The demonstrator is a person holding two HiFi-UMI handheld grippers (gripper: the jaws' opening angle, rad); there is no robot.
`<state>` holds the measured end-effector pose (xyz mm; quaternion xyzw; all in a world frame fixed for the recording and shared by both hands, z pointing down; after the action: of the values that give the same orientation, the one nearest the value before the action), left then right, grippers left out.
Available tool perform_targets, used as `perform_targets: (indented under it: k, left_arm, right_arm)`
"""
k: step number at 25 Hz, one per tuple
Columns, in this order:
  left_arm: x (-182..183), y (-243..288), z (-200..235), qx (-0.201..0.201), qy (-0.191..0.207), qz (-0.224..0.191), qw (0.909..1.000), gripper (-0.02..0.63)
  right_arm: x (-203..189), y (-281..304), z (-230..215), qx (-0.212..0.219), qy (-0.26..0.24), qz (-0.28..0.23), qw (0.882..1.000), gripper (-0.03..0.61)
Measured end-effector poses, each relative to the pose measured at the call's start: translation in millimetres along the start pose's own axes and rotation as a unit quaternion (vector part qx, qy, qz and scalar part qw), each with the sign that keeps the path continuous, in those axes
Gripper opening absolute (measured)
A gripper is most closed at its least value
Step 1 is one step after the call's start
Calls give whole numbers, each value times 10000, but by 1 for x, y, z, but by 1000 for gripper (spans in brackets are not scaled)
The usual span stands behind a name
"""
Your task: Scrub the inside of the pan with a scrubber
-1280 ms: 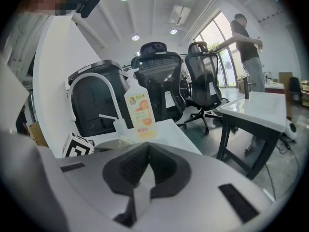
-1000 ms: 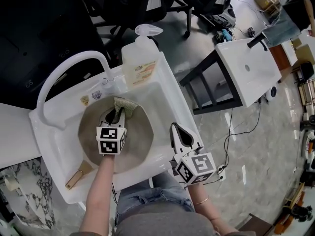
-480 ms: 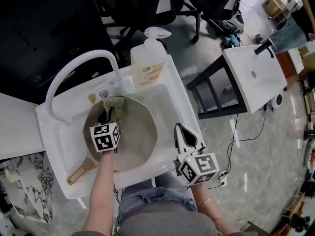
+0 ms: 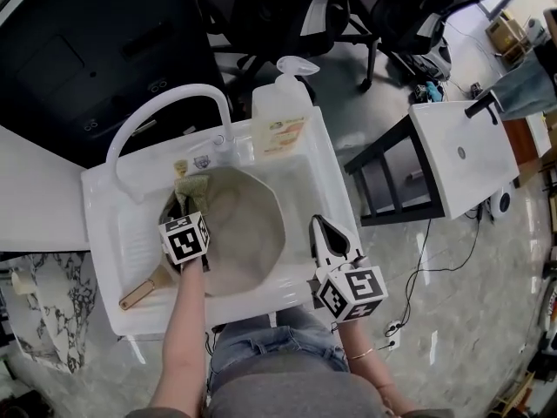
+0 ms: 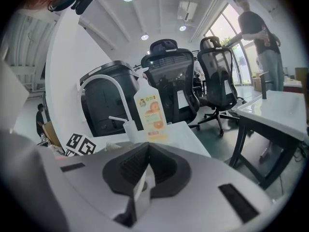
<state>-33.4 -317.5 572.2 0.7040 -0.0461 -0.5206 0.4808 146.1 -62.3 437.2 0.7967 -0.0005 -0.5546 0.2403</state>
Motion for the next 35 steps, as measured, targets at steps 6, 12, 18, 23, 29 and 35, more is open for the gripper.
perform_targets:
  k: [6, 12, 18, 23, 29, 35]
  left_arm:
    - [-5, -20, 14, 538, 46, -11, 9985, 72]
    - [-8, -50, 27, 1165, -180, -93, 9930, 72]
    - [-11, -81, 49, 1503, -560, -356, 9864, 72]
    - [0, -105, 44, 994, -522, -686, 9913, 71]
    - [14, -113, -8, -705, 8, -753, 9947, 69]
    - [13, -113, -92, -2934, -45, -367, 9553, 67]
  right_arm:
    - [7, 0, 3, 218, -81, -75, 9997, 11]
    - [14, 1, 1, 363, -142, -122, 9992, 11]
    - [15, 9, 9, 625, -245, -48, 9977, 11]
    - [13, 15, 20, 839, -374, 46, 9958, 11]
    - [8, 16, 27, 872, -434, 130, 9952, 11]
    - [3, 8, 14, 559, -309, 117, 9979, 11]
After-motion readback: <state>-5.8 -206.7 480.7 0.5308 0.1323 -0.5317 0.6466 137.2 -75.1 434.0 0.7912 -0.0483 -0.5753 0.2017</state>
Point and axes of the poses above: the fingertips, and each gripper's own axes: y forward along the fingers, z to its left, x out of its top, the point moved 2 cm from there along -y, backward along the fingers, and after that the axes turned 1 degree about z, right-handed, at the moved point
